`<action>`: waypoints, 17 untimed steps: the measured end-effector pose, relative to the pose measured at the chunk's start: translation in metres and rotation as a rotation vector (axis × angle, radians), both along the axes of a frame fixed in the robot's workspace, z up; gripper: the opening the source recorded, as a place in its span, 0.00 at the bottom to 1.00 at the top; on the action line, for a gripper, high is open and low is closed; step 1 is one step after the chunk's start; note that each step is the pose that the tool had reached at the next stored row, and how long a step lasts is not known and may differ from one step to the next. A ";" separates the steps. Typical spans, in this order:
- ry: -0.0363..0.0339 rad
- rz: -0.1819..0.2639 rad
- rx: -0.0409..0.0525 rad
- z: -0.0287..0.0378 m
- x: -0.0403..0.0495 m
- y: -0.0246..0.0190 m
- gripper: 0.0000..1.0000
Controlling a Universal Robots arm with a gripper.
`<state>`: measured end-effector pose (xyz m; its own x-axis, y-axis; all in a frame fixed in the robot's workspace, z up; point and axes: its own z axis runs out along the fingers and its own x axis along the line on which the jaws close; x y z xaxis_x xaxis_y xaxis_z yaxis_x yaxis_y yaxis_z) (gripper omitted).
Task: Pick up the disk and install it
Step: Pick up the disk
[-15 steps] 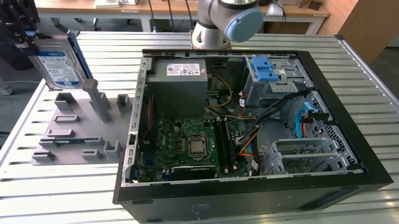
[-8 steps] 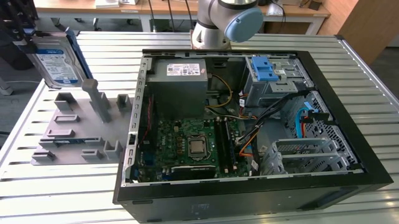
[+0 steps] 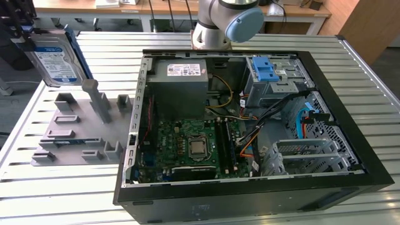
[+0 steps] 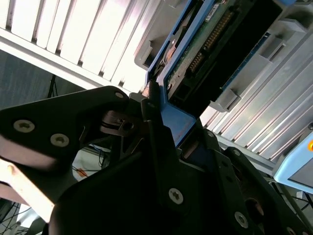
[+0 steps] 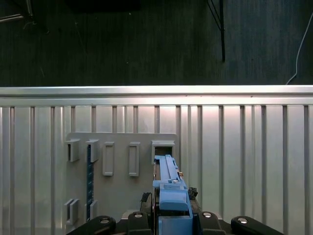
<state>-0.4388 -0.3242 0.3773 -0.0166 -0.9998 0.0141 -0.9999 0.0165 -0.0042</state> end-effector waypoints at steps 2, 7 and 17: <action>-0.0001 0.000 0.0001 0.0014 0.0000 0.0000 0.37; -0.0001 0.000 0.0001 0.0070 0.0000 0.0000 0.37; -0.0001 0.000 0.0001 0.0253 0.0000 0.0000 0.37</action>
